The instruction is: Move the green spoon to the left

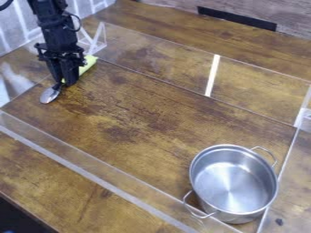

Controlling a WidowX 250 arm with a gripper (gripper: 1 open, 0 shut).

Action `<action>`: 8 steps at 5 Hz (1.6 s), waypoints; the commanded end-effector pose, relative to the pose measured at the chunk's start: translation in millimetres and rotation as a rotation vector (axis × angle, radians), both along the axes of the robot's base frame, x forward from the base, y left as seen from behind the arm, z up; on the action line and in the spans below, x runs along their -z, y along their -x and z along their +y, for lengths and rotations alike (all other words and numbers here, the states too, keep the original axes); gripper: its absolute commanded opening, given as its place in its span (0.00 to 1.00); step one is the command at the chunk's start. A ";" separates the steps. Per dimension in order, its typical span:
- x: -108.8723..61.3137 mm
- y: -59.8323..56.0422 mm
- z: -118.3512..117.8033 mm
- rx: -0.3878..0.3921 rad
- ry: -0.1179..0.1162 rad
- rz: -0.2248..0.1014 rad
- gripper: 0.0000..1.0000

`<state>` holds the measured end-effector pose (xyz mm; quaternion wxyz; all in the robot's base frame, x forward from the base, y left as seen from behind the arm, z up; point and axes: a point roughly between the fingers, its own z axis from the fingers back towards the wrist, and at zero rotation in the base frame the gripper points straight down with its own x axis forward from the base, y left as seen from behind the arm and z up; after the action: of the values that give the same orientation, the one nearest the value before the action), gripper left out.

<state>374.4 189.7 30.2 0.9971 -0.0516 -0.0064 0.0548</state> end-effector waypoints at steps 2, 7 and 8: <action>-51.0 -23.5 -5.7 0.099 -0.086 -0.056 1.00; -77.7 -20.8 -38.1 0.229 -0.084 -0.079 1.00; -80.0 -31.3 -37.1 0.231 -0.079 -0.082 1.00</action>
<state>401.8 155.5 80.8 0.9980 -0.0309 -0.0090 -0.0541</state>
